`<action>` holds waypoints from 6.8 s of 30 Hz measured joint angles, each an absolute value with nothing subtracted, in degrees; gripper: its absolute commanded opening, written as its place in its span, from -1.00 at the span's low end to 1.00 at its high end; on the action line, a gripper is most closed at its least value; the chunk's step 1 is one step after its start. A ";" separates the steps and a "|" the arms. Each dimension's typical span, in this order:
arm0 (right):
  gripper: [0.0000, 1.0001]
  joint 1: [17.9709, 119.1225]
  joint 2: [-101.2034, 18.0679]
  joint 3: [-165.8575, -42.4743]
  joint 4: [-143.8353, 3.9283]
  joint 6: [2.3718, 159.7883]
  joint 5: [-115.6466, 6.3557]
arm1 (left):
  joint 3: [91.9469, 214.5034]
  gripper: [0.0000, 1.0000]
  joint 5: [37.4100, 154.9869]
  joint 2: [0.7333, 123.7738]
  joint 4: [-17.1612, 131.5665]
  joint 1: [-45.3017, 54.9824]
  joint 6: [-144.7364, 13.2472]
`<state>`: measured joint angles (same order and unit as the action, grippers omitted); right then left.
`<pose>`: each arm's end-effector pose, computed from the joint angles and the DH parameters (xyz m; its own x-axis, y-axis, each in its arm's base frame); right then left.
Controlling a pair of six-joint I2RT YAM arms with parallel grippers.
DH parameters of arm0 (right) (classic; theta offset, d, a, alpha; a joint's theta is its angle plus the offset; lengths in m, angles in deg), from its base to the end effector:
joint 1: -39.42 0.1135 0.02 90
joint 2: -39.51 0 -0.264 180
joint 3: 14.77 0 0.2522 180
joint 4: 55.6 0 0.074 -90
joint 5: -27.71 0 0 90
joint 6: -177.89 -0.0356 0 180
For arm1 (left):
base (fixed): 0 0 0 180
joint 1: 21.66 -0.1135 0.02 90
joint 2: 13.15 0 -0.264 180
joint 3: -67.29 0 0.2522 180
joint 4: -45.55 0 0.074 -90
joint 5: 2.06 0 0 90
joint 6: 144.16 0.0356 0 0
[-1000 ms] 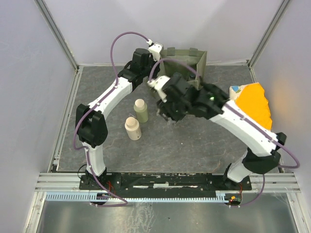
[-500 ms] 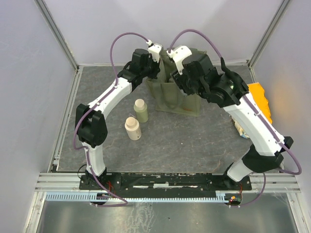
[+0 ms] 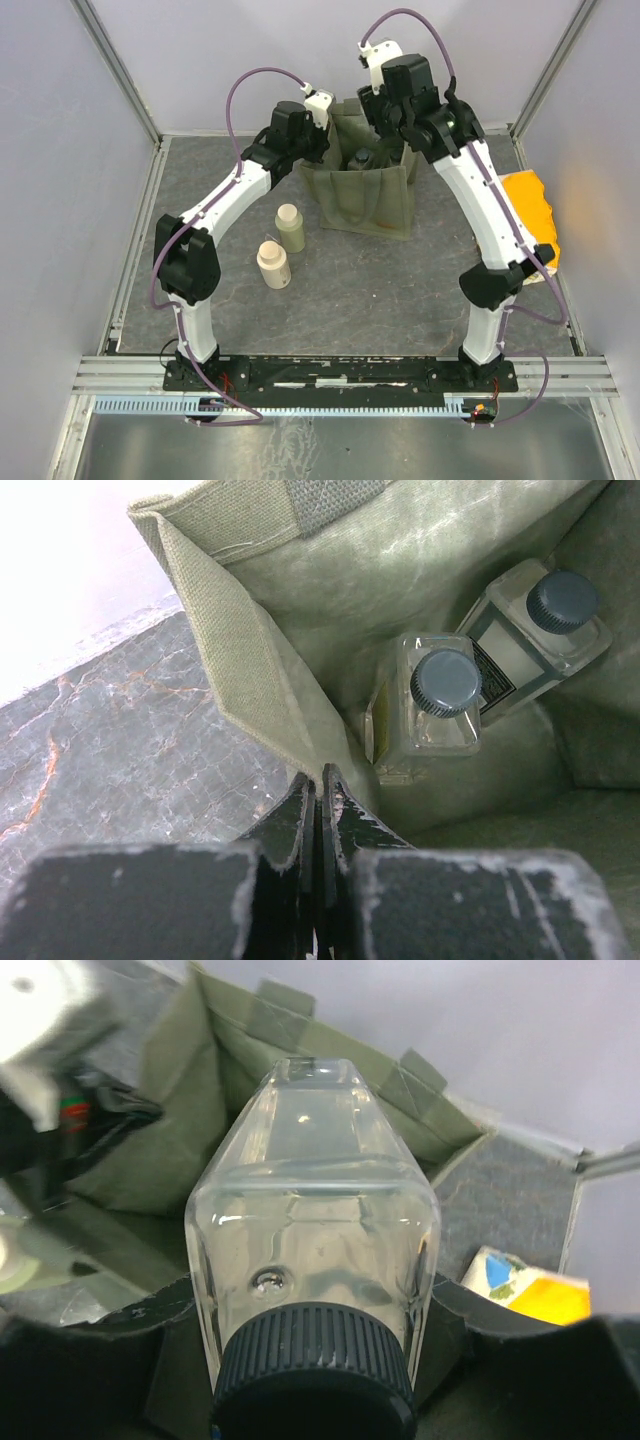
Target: Place the personal care products into the canvas bag
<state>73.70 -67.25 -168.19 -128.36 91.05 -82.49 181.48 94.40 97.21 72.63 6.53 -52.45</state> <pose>0.3091 0.1958 0.5025 -0.3480 -0.2998 -0.8883 -0.2920 0.9350 -0.2012 0.4071 -0.2227 0.3347 -0.3310 0.2111 -0.9197 0.5706 0.8210 -0.0170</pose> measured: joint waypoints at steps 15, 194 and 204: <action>-1.00 67.34 -79.01 -168.12 -133.30 81.59 -81.36 | 182.70 -0.95 94.53 97.15 75.05 6.59 -52.47; 0.90 99.32 -61.96 -109.89 -92.06 89.06 -57.62 | 191.23 -0.95 98.61 99.73 85.85 6.83 -52.36; 0.93 99.45 -69.74 -118.53 -92.62 90.00 -57.14 | 191.38 -0.95 98.72 99.73 86.29 6.57 -52.36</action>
